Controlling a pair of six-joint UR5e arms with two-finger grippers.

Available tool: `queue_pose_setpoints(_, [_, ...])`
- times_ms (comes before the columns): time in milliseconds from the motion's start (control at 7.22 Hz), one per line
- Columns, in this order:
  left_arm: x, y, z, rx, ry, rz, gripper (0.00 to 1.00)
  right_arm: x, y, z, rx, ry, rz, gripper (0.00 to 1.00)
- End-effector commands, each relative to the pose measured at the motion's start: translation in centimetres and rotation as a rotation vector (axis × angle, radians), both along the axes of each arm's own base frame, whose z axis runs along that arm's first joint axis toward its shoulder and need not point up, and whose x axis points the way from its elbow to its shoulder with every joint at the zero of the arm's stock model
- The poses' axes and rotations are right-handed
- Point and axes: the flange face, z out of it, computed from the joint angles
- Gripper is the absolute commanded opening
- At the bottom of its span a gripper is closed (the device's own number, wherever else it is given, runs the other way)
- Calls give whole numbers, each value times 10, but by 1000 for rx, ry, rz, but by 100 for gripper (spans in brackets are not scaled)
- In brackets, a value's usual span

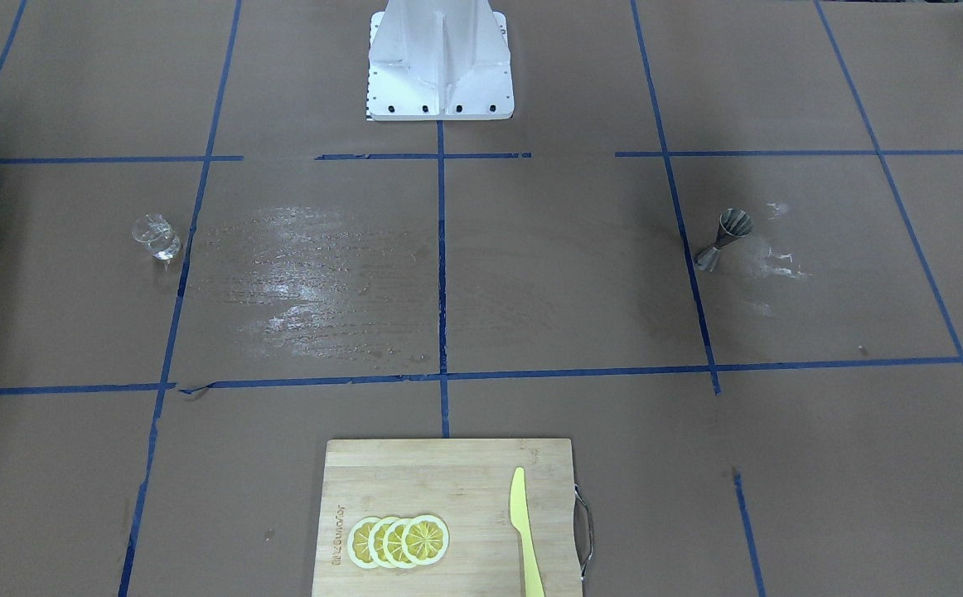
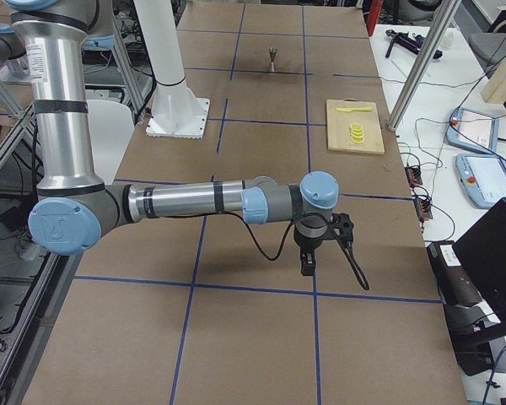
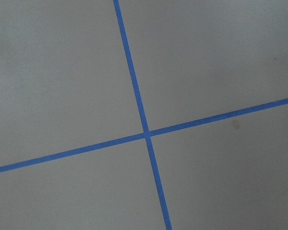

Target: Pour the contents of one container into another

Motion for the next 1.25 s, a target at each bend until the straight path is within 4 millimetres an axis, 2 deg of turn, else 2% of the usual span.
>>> queue_pose_setpoints(0, [-1, 0, -3, 6, 1, -2, 100, -1, 0, -1, -1, -5, 0, 100])
queue_pose_setpoints(277, [1, -1, 5, -9, 2, 0, 100, -1, -1, -3, 2, -8, 0, 100])
queue_pose_setpoints(415, [1, -1, -4, 12, 8, 3, 100, -2, -2, -7, 9, -13, 0, 100])
queue_pose_setpoints(692, [22, -8, -19, 137, 15, 41, 100, -4, -4, -9, 13, -9, -3, 100])
queue_pose_setpoints(831, [55, -11, -24, 98, 36, 53, 100, -4, -4, -10, 17, -11, -4, 100])
queue_pose_setpoints(1108, [139, -7, -63, 91, 153, -3, 100, -6, -2, -10, 59, -25, -3, 100])
